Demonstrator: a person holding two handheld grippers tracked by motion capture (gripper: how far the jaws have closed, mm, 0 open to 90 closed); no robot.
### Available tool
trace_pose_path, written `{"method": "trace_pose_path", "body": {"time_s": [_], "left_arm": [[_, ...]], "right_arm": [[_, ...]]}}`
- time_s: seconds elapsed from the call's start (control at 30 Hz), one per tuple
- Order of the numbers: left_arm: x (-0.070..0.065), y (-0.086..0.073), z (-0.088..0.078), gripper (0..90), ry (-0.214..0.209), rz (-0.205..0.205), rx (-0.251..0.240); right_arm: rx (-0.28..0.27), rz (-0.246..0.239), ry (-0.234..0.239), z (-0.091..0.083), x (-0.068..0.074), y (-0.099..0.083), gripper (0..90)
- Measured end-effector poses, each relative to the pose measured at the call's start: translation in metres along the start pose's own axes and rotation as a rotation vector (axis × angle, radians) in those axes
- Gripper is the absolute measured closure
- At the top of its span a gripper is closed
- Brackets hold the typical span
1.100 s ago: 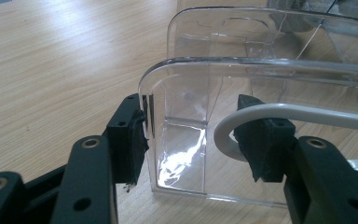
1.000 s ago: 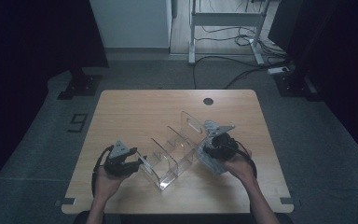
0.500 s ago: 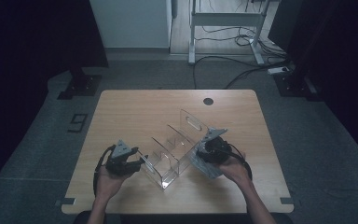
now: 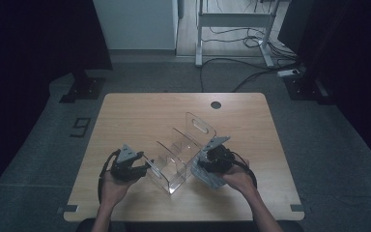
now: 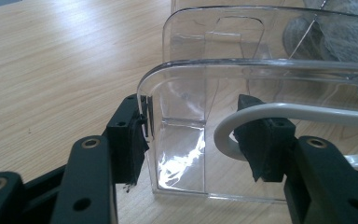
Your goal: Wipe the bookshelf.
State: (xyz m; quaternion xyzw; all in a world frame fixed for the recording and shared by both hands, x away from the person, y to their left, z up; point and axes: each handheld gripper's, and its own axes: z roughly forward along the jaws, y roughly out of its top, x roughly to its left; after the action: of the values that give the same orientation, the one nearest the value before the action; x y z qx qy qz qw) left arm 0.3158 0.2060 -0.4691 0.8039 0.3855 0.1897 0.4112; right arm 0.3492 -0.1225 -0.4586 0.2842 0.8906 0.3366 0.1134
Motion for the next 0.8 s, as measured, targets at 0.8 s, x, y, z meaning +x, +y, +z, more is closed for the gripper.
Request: {"method": "trace_pose_path", "body": {"time_s": [0.8], "left_arm": [[0.001, 0.004, 0.005, 45.0, 0.041, -0.021, 0.005]], "right_arm": [[0.010, -0.080, 0.151, 0.009, 0.047, 0.013, 64.7]]}}
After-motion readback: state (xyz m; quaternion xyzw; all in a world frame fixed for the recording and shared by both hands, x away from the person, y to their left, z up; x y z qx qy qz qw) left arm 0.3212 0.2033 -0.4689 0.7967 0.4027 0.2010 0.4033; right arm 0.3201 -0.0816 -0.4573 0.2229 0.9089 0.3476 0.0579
